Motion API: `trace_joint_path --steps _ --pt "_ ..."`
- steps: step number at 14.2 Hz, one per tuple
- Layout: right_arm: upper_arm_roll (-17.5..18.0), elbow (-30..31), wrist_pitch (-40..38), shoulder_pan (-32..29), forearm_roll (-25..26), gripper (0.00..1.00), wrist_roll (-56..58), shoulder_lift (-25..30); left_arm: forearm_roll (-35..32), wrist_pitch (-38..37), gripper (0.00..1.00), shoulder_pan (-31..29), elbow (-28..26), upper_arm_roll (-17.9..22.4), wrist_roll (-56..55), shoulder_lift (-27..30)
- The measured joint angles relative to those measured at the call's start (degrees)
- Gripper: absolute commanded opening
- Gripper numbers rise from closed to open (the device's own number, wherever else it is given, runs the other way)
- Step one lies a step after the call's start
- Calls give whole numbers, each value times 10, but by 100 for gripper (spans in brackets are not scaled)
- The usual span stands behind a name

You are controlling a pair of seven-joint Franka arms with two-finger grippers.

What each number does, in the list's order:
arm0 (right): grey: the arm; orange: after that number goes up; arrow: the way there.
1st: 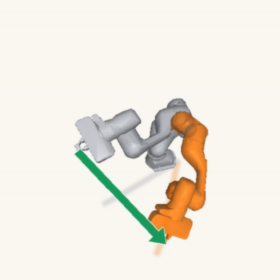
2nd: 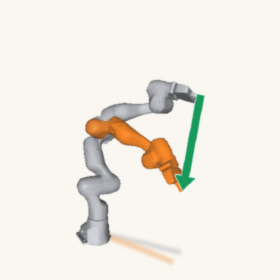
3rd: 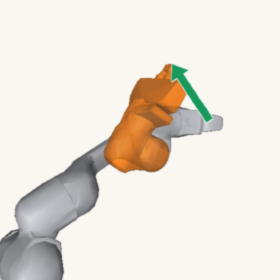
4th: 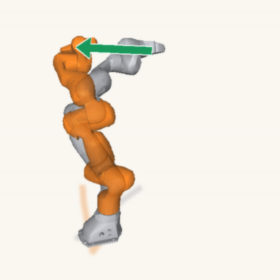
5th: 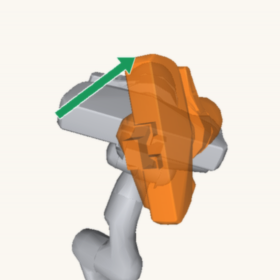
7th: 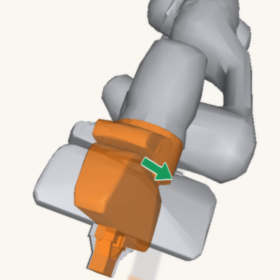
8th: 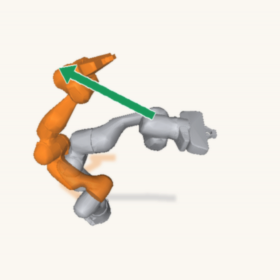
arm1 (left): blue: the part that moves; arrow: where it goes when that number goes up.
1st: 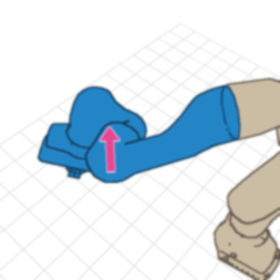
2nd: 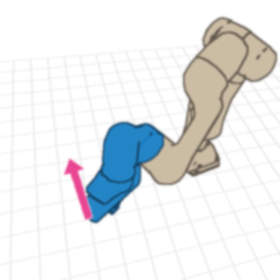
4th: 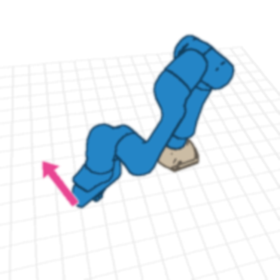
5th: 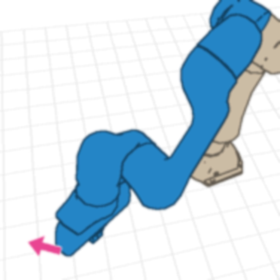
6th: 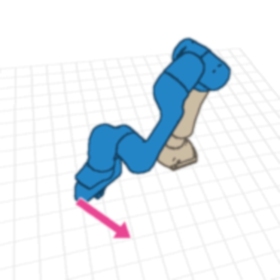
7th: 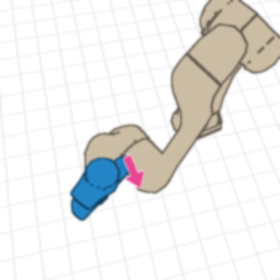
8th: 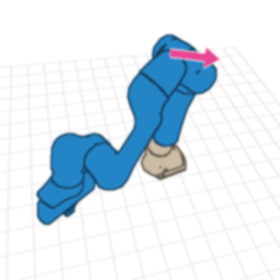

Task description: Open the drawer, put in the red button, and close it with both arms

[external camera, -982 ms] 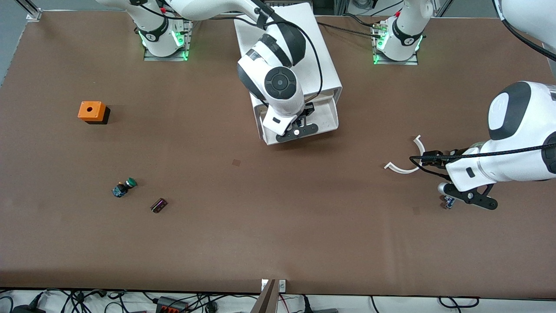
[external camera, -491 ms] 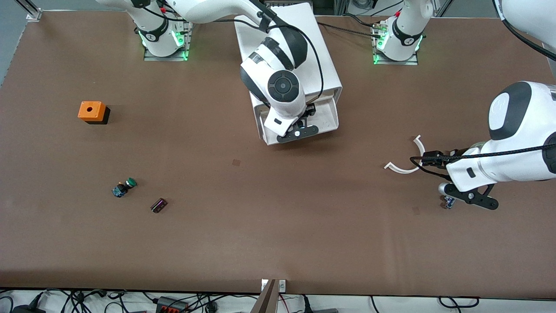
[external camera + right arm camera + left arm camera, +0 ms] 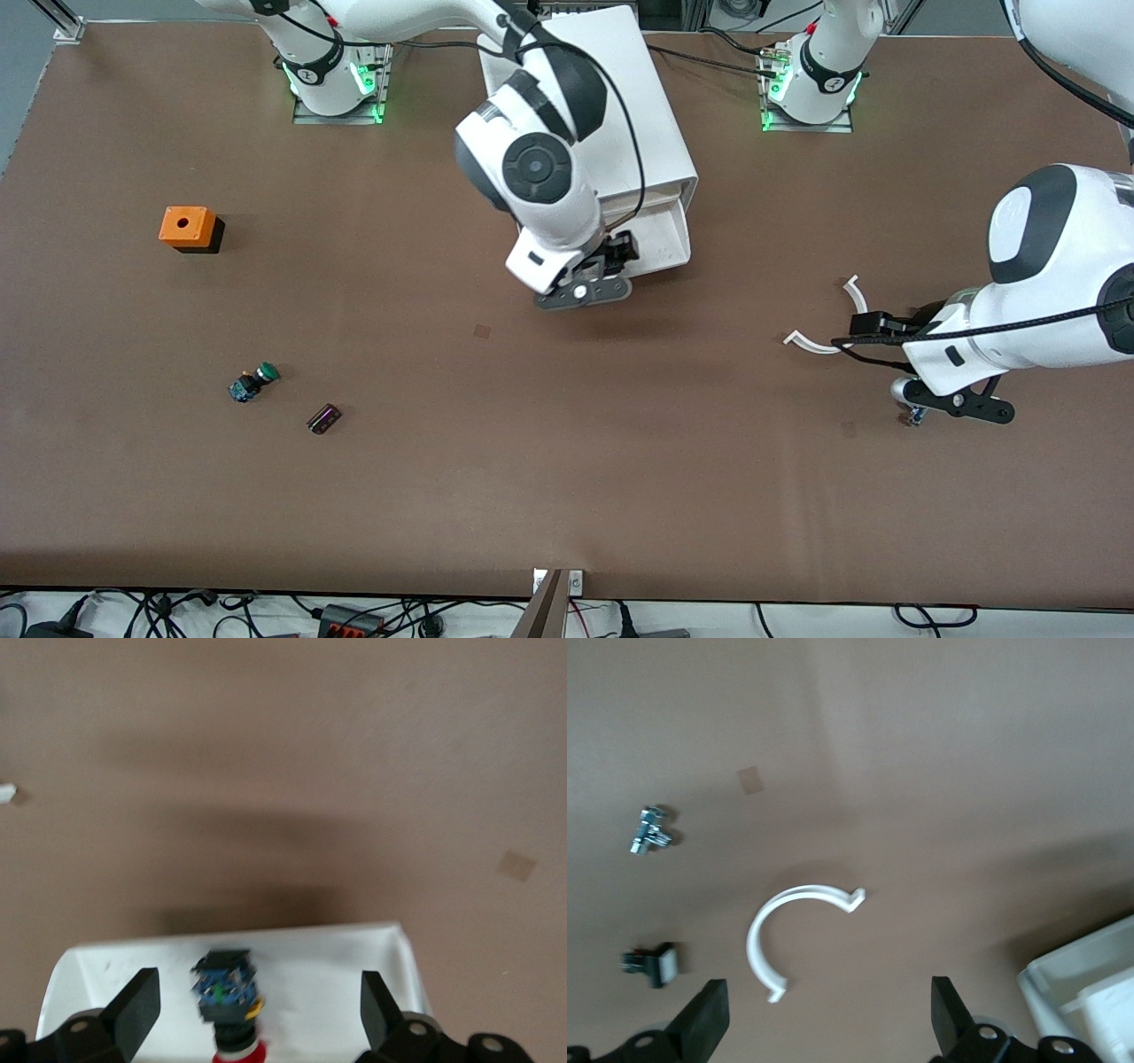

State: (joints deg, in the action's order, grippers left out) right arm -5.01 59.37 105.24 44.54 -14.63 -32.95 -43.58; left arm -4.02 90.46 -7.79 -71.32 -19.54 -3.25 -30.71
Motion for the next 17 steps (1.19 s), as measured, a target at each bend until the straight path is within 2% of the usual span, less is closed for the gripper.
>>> trace_joint_path --steps 4,6,8,14,17 --pt "-77 -3 0 -20 0 100 1 10 13 70 100 41 -17 -2 -120 -10" --pt "-123 -3 0 -23 0 100 3 18 14 125 100 70 -47 -3 -189 -13" --pt "-155 -3 -1 -25 0 100 14 26 14 168 100 99 -75 -4 -260 -15" --pt "-168 -4 -37 -21 47 100 21 53 14 229 100 196 -139 -10 -373 -16" --pt "-172 -3 -41 -44 47 100 36 55 14 263 100 207 -178 -22 -407 -16"
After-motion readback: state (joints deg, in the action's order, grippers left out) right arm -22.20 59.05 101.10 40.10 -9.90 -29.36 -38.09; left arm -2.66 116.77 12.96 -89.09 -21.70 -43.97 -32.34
